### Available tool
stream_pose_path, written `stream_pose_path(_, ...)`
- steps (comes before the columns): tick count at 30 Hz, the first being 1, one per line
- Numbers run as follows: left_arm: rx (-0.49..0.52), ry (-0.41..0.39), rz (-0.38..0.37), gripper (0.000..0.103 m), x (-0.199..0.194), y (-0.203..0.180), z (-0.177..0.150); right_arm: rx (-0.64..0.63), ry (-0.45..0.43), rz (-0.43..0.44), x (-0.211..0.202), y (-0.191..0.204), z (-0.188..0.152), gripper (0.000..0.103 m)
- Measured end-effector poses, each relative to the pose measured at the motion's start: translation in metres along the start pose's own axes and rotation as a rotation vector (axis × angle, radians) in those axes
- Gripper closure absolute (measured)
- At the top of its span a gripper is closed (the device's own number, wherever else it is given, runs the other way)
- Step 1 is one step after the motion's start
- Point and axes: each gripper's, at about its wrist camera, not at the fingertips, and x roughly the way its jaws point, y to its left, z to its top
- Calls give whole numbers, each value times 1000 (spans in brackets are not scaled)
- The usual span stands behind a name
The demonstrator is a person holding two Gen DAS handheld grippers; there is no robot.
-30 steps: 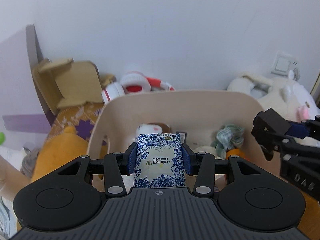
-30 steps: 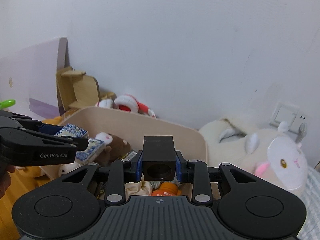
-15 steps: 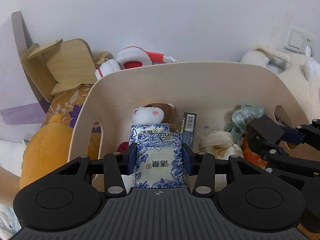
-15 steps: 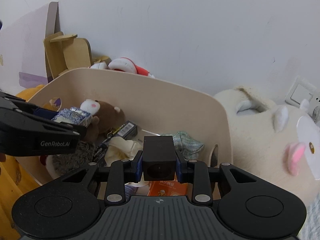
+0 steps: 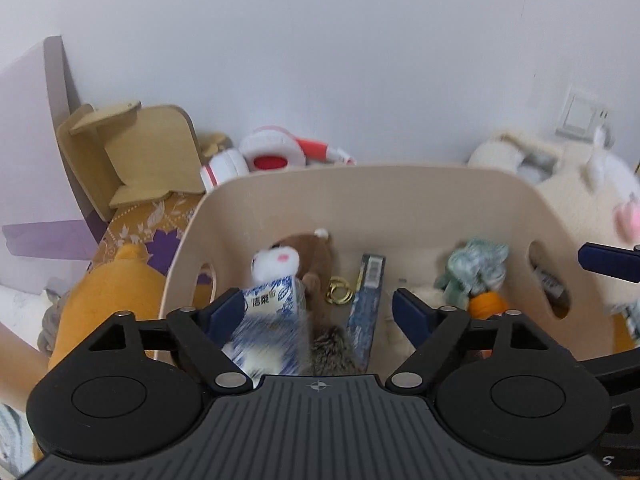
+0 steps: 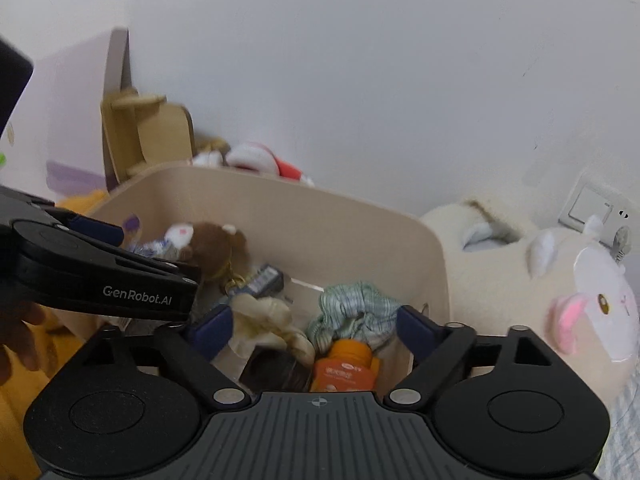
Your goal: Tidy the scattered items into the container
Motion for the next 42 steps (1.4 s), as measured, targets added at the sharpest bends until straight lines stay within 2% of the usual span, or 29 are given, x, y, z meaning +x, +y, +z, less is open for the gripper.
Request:
stream_pose_path(2, -5, -17, -8, 18, -7, -1, 1, 5, -19, -5, -8, -3, 3, 5)
stream_pose_path(14, -4, -45, -21, 18, -38, -4, -6, 17, -46, -22, -39, -2, 4, 0)
stream_pose_path(24, -20, -53, -22, 18, -57, 5, -18, 39, -57, -31, -59, 2, -3, 0)
stream_pose_path(36, -5, -98, -18, 18, -86, 13, -41, 71, -60, -6, -80, 9, -16, 0)
stream_pose_path(42, -35, -122, -27, 18, -104, 18, -56, 73, -73, -19, -93, 14, -29, 0)
